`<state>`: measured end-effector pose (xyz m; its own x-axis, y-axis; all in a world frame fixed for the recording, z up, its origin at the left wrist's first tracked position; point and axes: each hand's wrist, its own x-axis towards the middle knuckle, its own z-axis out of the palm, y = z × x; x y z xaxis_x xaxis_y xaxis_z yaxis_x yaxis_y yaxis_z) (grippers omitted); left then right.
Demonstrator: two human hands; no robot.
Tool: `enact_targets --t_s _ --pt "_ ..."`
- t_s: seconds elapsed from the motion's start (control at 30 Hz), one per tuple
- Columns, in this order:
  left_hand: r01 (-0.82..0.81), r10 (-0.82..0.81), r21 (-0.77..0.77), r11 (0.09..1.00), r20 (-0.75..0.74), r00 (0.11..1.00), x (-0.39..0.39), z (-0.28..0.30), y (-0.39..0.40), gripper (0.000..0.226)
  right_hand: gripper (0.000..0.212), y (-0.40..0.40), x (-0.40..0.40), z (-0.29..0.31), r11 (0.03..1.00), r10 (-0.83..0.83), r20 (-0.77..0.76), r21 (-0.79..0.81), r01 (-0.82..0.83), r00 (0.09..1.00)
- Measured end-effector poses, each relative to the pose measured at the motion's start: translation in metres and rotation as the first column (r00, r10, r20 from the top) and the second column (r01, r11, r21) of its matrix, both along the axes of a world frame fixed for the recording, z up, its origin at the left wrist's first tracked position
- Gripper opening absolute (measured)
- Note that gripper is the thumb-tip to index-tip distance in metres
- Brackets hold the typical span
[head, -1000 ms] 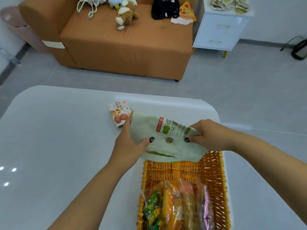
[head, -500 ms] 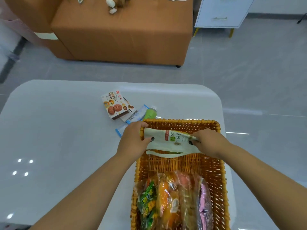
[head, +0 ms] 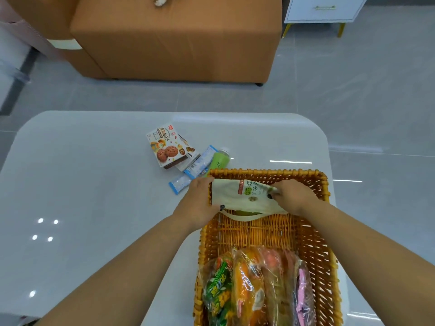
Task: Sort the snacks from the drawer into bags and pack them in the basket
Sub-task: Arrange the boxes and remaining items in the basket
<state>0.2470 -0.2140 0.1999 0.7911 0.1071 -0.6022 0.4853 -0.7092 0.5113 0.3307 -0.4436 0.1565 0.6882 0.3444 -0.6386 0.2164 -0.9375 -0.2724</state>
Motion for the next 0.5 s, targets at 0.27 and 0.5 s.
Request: enact_targets --t_s 0.27,0.5 --pt "-0.002 0.002 0.011 1.0 -0.043 0.999 0.004 -0.019 -0.002 0.068 0.036 0.024 -0.012 0.012 0.931 -0.003 0.463 0.325 -0.167 0.886" --pt "0.004 -0.007 0.081 0.997 0.036 0.999 0.007 -0.034 -0.002 0.047 0.053 0.063 0.021 -0.001 0.951 0.247 0.179 0.144 -0.274 0.952"
